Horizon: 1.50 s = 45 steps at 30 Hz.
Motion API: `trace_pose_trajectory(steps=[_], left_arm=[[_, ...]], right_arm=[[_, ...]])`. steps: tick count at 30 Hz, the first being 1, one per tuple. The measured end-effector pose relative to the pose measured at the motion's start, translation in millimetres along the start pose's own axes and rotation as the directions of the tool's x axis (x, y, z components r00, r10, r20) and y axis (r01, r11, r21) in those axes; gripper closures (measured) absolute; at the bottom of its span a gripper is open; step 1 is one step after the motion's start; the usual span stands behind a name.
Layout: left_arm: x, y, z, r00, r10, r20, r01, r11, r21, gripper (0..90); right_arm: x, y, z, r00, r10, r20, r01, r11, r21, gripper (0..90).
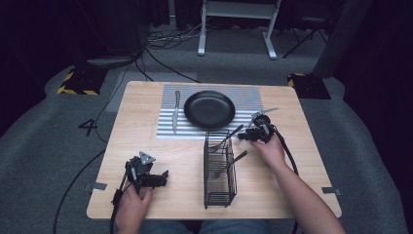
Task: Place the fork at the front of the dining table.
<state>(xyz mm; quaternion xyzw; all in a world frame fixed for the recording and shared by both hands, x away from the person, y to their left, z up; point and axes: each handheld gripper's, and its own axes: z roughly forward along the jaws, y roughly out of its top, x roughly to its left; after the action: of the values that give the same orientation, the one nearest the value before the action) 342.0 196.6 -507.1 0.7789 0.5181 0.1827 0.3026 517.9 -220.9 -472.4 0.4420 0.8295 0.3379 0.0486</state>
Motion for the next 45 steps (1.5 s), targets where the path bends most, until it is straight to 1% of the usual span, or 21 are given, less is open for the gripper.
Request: trace_pose_trajectory(steps=[3, 6, 8, 10, 12, 15, 17, 18, 20, 27, 29, 30, 31, 32, 34, 36, 38, 41, 43, 44, 45], left_arm=[[-0.1, 0.0, 0.0, 1.0000, -0.002, 0.001, 0.002, 1.0000, 0.001, 0.2], [-0.1, 0.0, -0.1, 1.0000, -0.002, 0.001, 0.002, 1.0000, 0.001, 0.2], [-0.1, 0.0, 0.0, 1.0000, -0.002, 0.001, 0.002, 1.0000, 0.001, 0.2], [0.0, 0.0, 0.0, 1.0000, -0.001, 0.000, 0.001, 1.0000, 0.000, 0.2], [-0.2, 0.0, 0.0, 1.0000, -0.002, 0.001, 0.002, 1.0000, 0.001, 0.2], [-0.1, 0.0, -0.1, 1.0000, -0.002, 0.001, 0.002, 1.0000, 0.001, 0.2], [-0.1, 0.0, 0.0, 1.0000, -0.002, 0.001, 0.002, 1.0000, 0.001, 0.2], [-0.1, 0.0, 0.0, 1.0000, -0.003, 0.001, 0.003, 1.0000, 0.001, 0.2], [-0.1, 0.0, 0.0, 1.0000, -0.002, 0.001, 0.002, 1.0000, 0.001, 0.2], [-0.4, -0.3, -0.6, 1.0000, -0.001, 0.005, 0.001, 1.0000, 0.007, 0.2], [-0.5, -0.3, -0.5, 1.0000, -0.003, 0.006, 0.003, 1.0000, 0.007, 0.2], [-0.6, -0.3, -0.5, 1.0000, -0.003, 0.007, 0.003, 1.0000, 0.006, 0.2], [-0.5, -0.3, -0.5, 1.0000, -0.003, 0.006, 0.003, 1.0000, 0.006, 0.2], [-0.5, -0.2, -0.5, 1.0000, -0.002, 0.007, 0.002, 1.0000, 0.007, 0.2], [-0.6, -0.3, -0.5, 1.0000, -0.003, 0.007, 0.003, 1.0000, 0.006, 0.2], [-0.6, -0.3, -0.5, 1.0000, -0.004, 0.007, 0.004, 1.0000, 0.006, 0.2], [-0.6, -0.3, -0.5, 1.0000, -0.003, 0.007, 0.003, 1.0000, 0.007, 0.2], [-0.6, -0.3, -0.5, 1.0000, -0.004, 0.007, 0.004, 1.0000, 0.007, 0.2], [-0.5, -0.3, -0.6, 1.0000, -0.002, 0.007, 0.002, 1.0000, 0.008, 0.2], [-0.4, -0.3, -0.6, 1.0000, -0.001, 0.006, 0.001, 1.0000, 0.007, 0.2], [-0.6, -0.2, -0.6, 1.0000, -0.003, 0.007, 0.003, 1.0000, 0.007, 0.2]], right_arm=[[-0.1, -2.6, -2.1, 0.9998, 0.007, -0.018, -0.007, 1.000, 0.002, 47.0], [2.8, -4.6, -6.9, 0.9999, -0.009, -0.010, 0.009, 1.000, 0.008, 46.9], [9.0, -5.1, -14.1, 0.9987, -0.029, -0.042, 0.027, 0.998, -0.048, 46.4], [12.2, -5.0, -14.4, 0.9979, -0.041, -0.051, 0.038, 0.998, -0.050, 46.3], [18.2, -5.2, -10.8, 0.9967, -0.070, -0.041, 0.069, 0.997, -0.030, 46.2], [21.3, -8.4, -5.1, 0.9940, -0.109, 0.010, 0.108, 0.994, 0.010, 46.6], [17.5, -12.5, -5.4, 0.9949, -0.097, 0.029, 0.096, 0.995, 0.025, 46.3], [13.8, -15.1, -6.8, 0.9969, -0.078, 0.014, 0.078, 0.997, 0.020, 46.6], [7.5, -21.0, -11.5, 0.9985, -0.053, 0.016, 0.053, 0.999, 0.010, 46.6], [-14.7, -37.7, -31.4, 0.9982, -0.004, 0.060, 0.003, 1.000, 0.009, 46.3], [-20.9, -40.6, -36.3, 0.9961, 0.007, 0.088, -0.009, 1.000, 0.021, 46.4], [-25.1, -42.3, -41.2, 0.9925, 0.008, 0.122, -0.011, 1.000, 0.027, 47.1], [-25.1, -42.3, -41.2, 0.9925, 0.008, 0.122, -0.011, 1.000, 0.027, 47.1], [-26.5, -42.5, -43.8, 0.9920, 0.014, 0.125, -0.017, 1.000, 0.019, 47.2], [-26.5, -40.6, -49.0, 0.9944, 0.028, 0.101, -0.026, 0.999, -0.018, 47.2], [-23.8, -35.3, -51.3, 0.9937, 0.007, 0.112, -0.002, 0.999, -0.042, 47.3], [-23.6, -26.7, -50.1, 0.9920, -0.001, 0.126, 0.011, 0.997, -0.078, 47.9], [-27.3, -24.1, -44.1, 0.9892, -0.013, 0.146, 0.027, 0.995, -0.097, 51.9], [-32.5, -20.3, -34.5, 0.9873, 0.004, 0.159, 0.005, 0.998, -0.057, 55.9], [-37.3, -16.1, -26.2, 0.9835, 0.006, 0.181, 0.001, 0.999, -0.039, 58.5], [-37.3, -16.1, -26.2, 0.9835, 0.006, 0.181, 0.001, 0.999, -0.039, 58.5]])
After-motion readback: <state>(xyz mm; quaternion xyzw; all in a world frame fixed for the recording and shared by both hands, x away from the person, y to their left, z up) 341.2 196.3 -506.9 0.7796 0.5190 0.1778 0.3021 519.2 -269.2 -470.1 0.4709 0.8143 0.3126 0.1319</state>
